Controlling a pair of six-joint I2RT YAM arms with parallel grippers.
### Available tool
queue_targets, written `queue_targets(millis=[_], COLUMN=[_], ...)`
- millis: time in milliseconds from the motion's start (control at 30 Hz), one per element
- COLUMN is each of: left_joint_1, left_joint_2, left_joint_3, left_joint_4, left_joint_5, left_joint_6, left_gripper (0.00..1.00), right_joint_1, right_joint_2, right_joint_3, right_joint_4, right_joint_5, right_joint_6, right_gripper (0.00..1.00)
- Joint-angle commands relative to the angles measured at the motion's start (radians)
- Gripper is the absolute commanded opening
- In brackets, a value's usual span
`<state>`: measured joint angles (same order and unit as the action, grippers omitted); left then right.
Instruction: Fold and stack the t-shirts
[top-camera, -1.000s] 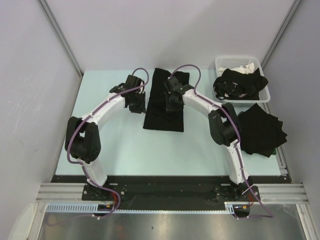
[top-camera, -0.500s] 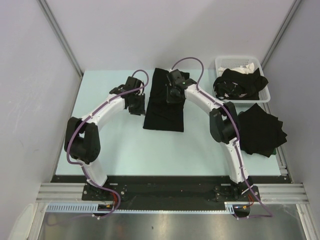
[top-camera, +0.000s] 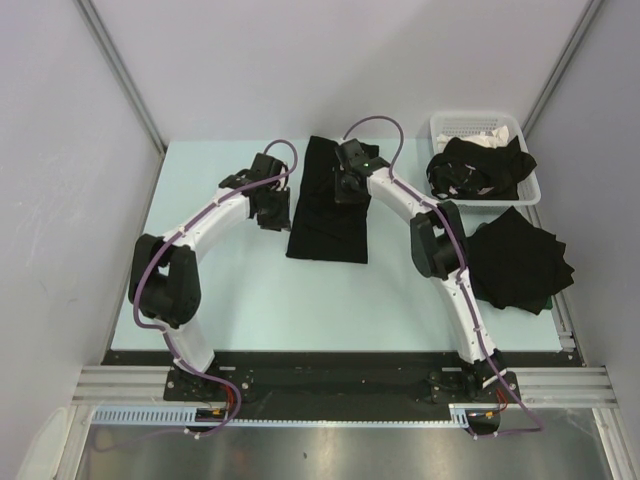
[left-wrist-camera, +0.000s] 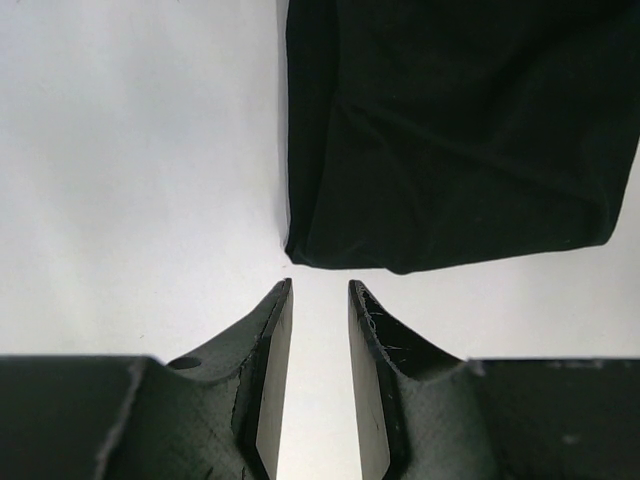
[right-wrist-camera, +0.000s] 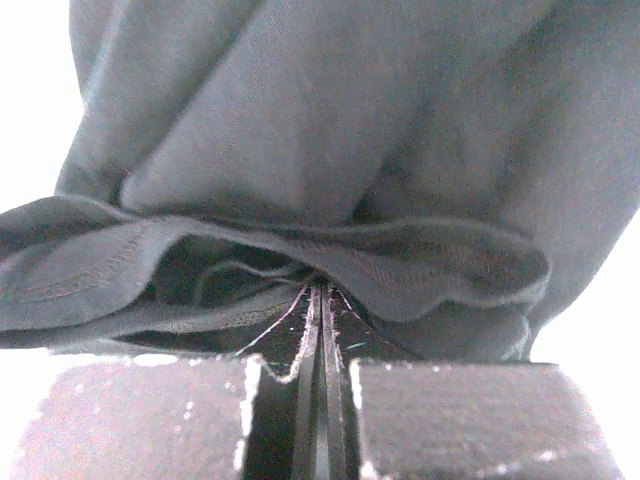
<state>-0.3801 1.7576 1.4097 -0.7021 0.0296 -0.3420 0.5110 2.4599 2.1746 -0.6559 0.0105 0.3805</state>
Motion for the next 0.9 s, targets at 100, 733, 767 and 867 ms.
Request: queue_targets(millis=[100, 733, 767, 867], left_joint_1=[0.004, 0.004, 0.004, 0.004], left_joint_2=[-0.040, -0.066, -0.067, -0.073], left_joint_3=[-0.037, -0.084, -0.087, -0.092], left_joint_4=[0.009, 0.030, 0.032, 0.042], left_joint_5=[0.000, 0.046, 0.050, 0.061], left_joint_6=[-0.014, -0.012, -0.012, -0.012], left_gripper=[0.34, 0.34, 0.34, 0.34], right_joint_1=[-0.015, -0.017, -0.016, -0.003], right_joint_2=[0.036, -0.133, -0.148, -0.219], right_joint_3=[0.145, 0.022, 0.007, -0.082], right_joint_4=[0.050, 0.035, 0.026, 0.035], right_joint_5=[0.017, 0.077, 0.078, 0.080], right_joint_6=[-0.037, -0.031, -0.022, -0.002], right_gripper=[0.03, 0.01, 0.00, 0.00])
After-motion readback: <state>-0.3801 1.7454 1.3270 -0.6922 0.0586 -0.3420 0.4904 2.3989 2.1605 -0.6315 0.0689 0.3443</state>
